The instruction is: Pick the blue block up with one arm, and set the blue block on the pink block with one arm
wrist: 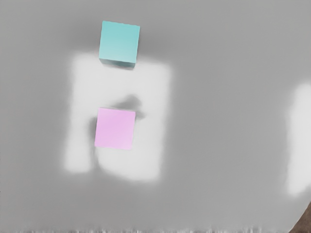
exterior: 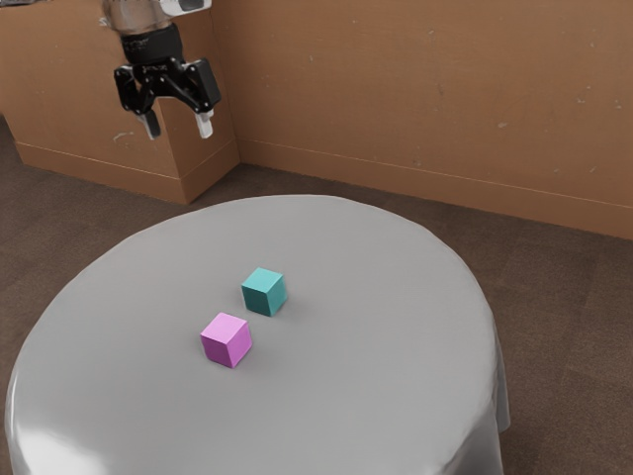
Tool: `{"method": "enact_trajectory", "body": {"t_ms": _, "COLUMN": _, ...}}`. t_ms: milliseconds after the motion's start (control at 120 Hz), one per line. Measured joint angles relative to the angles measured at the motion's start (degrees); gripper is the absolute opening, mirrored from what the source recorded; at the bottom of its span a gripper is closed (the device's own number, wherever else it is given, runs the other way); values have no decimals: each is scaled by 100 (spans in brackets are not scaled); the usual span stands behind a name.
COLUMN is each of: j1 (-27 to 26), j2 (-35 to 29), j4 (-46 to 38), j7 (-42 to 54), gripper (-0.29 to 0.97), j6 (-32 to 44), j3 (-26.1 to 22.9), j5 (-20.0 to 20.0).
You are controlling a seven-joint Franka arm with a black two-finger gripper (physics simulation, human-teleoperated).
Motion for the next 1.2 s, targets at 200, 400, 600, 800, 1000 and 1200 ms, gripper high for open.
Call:
{"method": "enact_trajectory", "body": {"t_ms": 200, "j1": -86, "j2": 170, "j4": -531, "j7": -90, "gripper": 68, "j6": 325, "j3": 58, "j5": 189}}
{"method": "enact_trajectory", "body": {"t_ms": 400, "j1": -42, "j2": 846, "j4": -1870, "j7": -164, "gripper": 68, "j6": 1695, "j3": 36, "j5": 328}}
{"method": "enact_trajectory", "body": {"t_ms": 600, "j1": -17, "j2": 1346, "j4": -2478, "j7": -192, "gripper": 67, "j6": 3046, "j3": 22, "j5": 612}}
{"method": "enact_trajectory", "body": {"t_ms": 800, "j1": 26, "j2": 2053, "j4": -2401, "j7": -55, "gripper": 67, "j6": 4046, "j3": 20, "j5": 954}}
{"method": "enact_trajectory", "body": {"t_ms": 1000, "j1": 89, "j2": 2931, "j4": -1508, "j7": 104, "gripper": 67, "j6": 4438, "j3": -139, "j5": 1321}}
{"method": "enact_trajectory", "body": {"t_ms": 1200, "j1": 115, "j2": 3173, "j4": -1267, "j7": 244, "gripper": 67, "j6": 4494, "j3": -257, "j5": 1411}}
